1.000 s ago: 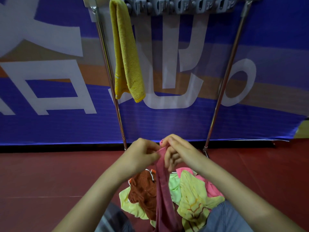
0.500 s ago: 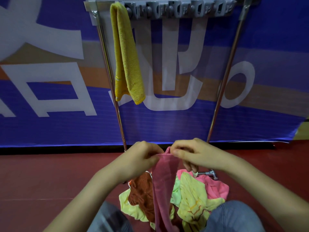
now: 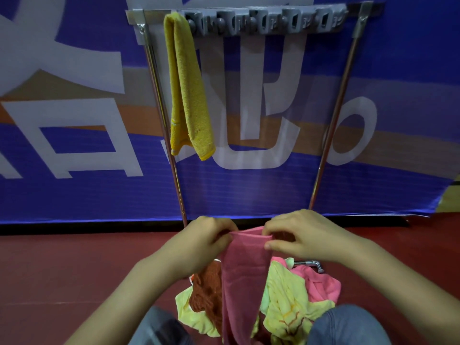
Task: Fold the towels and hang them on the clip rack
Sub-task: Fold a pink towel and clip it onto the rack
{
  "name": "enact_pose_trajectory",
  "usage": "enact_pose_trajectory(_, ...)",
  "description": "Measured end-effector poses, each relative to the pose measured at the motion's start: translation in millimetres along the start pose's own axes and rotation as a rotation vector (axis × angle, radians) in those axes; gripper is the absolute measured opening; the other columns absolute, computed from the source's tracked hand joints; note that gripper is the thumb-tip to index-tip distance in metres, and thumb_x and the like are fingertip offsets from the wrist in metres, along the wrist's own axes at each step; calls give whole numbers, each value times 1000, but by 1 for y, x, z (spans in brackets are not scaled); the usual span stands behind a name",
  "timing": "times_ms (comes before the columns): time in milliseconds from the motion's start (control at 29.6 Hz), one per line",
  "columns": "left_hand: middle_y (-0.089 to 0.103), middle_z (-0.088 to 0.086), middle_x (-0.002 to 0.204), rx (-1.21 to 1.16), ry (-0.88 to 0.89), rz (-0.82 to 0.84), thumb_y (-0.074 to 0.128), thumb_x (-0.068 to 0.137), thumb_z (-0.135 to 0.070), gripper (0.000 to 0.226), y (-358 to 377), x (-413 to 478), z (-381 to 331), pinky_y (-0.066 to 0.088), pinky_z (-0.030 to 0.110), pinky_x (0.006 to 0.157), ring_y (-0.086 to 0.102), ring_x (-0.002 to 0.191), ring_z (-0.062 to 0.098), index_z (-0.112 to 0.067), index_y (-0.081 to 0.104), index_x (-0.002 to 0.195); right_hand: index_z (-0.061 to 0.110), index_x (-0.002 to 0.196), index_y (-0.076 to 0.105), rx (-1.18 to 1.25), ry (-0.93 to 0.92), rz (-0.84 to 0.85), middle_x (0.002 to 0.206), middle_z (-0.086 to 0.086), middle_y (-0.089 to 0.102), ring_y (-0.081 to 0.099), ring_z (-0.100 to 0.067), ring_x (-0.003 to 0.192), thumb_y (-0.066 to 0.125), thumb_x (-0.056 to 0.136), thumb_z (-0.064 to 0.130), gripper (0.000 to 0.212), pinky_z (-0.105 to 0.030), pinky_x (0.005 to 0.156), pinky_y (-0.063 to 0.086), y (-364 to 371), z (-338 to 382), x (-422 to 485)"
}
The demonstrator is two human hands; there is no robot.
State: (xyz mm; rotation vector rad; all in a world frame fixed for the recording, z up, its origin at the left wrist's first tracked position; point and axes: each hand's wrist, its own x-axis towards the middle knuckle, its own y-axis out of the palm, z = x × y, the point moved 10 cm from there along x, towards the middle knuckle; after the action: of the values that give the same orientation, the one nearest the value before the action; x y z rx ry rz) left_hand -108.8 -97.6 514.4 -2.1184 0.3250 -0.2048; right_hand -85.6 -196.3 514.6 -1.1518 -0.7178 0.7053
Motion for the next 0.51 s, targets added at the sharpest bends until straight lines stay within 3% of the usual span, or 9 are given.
enact_pose_trajectory(68, 68, 1, 95, 17, 1, -12, 45, 93, -19, 19, -4, 2, -2, 46, 25, 76, 61, 84, 13, -17, 62, 102, 25, 99, 60, -54, -57, -67, 91, 7, 67, 62, -13, 78, 30, 78, 59, 49, -13, 54, 29, -9, 4, -3)
enact_pose_trajectory(169, 68, 0, 94, 20, 16, -52, 45, 93, -21, 19, -16, 4, -7, 48, 34, 80, 61, 86, 16, -18, 61, 102, 23, 99, 56, -67, -55, -88, 84, 9, 63, 59, -12, 70, 26, 79, 56, 49, -20, 57, 35, -18, 5, -3)
enact_pose_trajectory(270, 63, -7, 86, 16, 37, -104, 45, 93, -20, 18, -30, 7, -14, 48, 29, 76, 58, 78, 9, -19, 61, 101, 22, 94, 54, 51, -6, -174, 69, 16, 52, 51, -3, 58, 34, 80, 54, 41, -14, 54, 34, -30, 0, -3)
enact_pose_trajectory(372, 59, -12, 77, 4, 47, -156, 46, 92, -20, 17, -39, 9, -18, 45, 22, 68, 56, 69, 3, -19, 61, 100, 31, 90, 50, 178, 21, -287, 76, 13, 59, 55, -11, 72, 40, 80, 53, 27, -20, 57, 41, -40, -2, -6)
enact_pose_trajectory(507, 58, -18, 74, -51, 51, -226, 49, 91, -19, 15, -48, 7, -23, 43, 16, 67, 57, 69, -2, -19, 63, 95, 33, 90, 46, 266, 48, -373, 71, 25, 55, 55, -11, 67, 44, 78, 51, 22, -19, 56, 42, -47, -2, -10)
